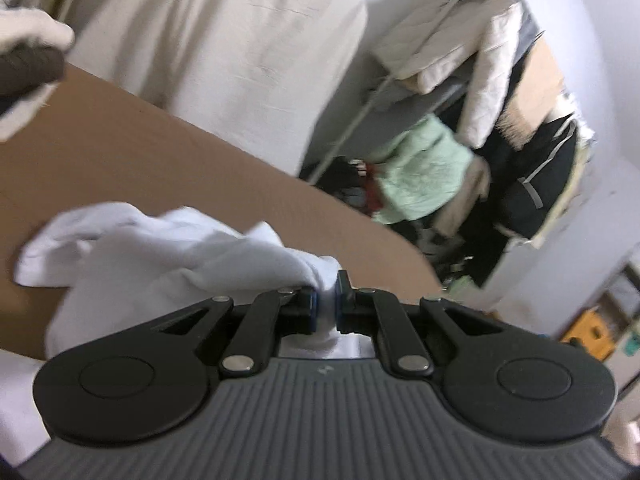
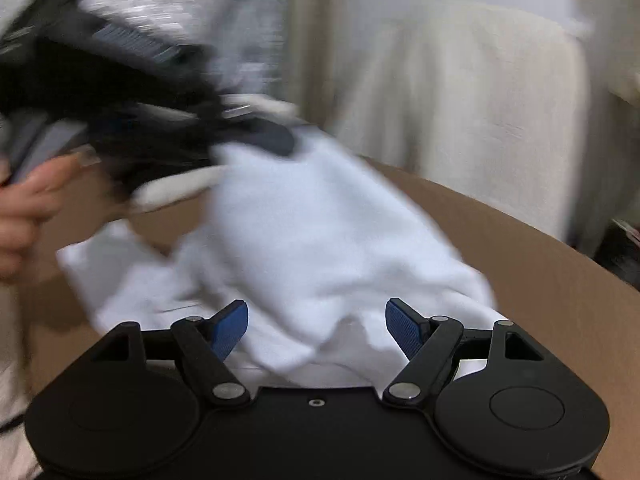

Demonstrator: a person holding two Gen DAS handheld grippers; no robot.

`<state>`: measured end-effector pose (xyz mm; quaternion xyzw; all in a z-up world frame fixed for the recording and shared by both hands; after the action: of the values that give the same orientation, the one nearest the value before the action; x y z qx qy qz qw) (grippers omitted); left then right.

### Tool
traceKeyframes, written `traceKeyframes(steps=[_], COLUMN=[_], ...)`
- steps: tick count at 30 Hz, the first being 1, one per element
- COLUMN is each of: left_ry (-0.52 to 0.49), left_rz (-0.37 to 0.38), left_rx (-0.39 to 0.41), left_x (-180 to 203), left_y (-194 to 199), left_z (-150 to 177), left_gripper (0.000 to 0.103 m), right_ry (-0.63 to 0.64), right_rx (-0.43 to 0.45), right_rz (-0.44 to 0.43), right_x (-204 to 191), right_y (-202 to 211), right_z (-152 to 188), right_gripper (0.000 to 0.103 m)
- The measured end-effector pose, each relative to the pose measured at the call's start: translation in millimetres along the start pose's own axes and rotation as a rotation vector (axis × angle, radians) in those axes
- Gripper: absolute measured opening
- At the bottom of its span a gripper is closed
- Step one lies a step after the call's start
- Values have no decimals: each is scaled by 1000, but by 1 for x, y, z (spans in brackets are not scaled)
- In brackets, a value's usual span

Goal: Fold clothes

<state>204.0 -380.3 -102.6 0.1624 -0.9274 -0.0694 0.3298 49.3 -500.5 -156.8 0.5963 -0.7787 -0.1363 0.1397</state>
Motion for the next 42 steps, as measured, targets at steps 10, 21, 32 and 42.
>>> traceKeyframes(steps=[10,21,32,42], left_ry=[-252,-170,-307,-337], left_rz=[-330,-360,-305,-240], left_rx=[169,243,504,716], left_x=[7,-14,53,106], left_y=[9,20,106,192], left_z=[-11,-31,-59,-89], left_gripper=[7,7,7,7], right_ry=[-52,-59,-101,-95], right_rx=[-59,-202,61,285], right_rz=[51,133,231,-31], right_x=[8,1,30,88], right_y=[0,-42,21,127], right_z=[15,53,-13,-101], right_gripper=[81,89,27,26])
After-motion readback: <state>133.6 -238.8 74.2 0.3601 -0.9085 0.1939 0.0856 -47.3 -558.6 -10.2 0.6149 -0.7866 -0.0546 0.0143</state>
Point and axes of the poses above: each gripper's, at about its wrist camera, not at the fingertips, and y roughly against the way its jaws point, x to its right, z to its underside, the point moved 2 cm from there along -y, roughly the way its jaws point, and after that the axes turned 10 degrees about x, right-handed, at the moved point
